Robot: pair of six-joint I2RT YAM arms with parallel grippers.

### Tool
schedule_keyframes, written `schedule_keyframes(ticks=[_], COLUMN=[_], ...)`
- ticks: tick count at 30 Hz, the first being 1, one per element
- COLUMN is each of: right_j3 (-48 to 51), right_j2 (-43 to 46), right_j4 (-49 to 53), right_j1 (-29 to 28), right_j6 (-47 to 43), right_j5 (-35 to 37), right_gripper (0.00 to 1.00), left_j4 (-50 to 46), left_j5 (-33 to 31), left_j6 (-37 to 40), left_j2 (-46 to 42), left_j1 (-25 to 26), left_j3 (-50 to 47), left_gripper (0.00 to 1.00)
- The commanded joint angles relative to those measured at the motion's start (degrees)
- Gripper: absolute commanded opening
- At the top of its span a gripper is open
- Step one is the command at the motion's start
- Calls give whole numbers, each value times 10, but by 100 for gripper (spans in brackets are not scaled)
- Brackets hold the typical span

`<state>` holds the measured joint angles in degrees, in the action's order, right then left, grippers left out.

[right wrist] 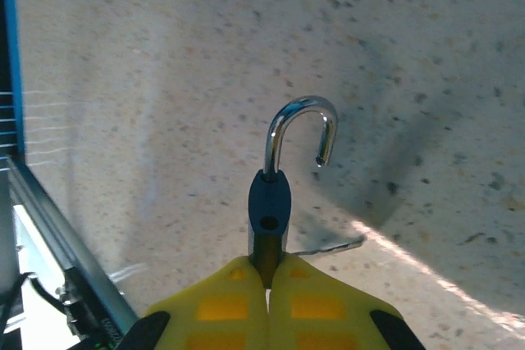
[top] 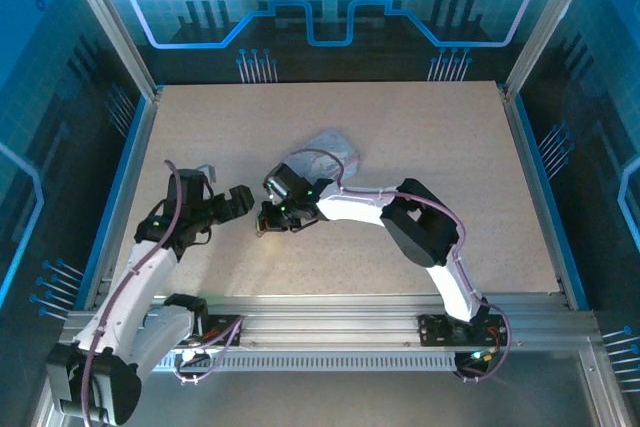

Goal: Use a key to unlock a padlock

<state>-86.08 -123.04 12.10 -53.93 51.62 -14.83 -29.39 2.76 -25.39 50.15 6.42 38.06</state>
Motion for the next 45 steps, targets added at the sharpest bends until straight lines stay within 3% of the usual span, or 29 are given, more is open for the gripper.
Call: schedule_keyframes(ticks=[1,8,13,18,24,26,28,34,38,42,45], right_j3=[-26,-42,-22,47,147,188,228,367,498,576,582], right_j2=[-13,11,73,199,372,429,485,642,720,711,671], right_j4=[66,137,165,163,182,185,187,144,-4,-110,-144], right_j1=[11,15,15,14,41,67,110,265,316,345,373], right_j6=[-17,-57,-89,-142,-206,-221,-228,-259,-336,-427,-437], right_j5=[19,65,102,159,288,325,342,375,426,423,417], right_gripper=[12,42,53,62,72,91,99,100,100,100,100], left_j4=[-17,-13,-17,4,128,170,216,340,415,499,569], left_j5=[-10,-7,-5,-14,-62,-61,-66,-116,-179,-203,-203], left_j6=[7,17,28,43,80,113,142,228,246,248,251], left_j2=[-10,-11,-12,-10,14,22,25,10,14,51,92], left_j1=[-7,-7,-7,-6,-9,-9,-9,-9,-10,-11,-11], left_j3=[-11,-10,-1,10,-32,-45,-60,-116,-160,-200,-221], left_gripper=[99,99,99,99,99,99,99,99,99,99,99])
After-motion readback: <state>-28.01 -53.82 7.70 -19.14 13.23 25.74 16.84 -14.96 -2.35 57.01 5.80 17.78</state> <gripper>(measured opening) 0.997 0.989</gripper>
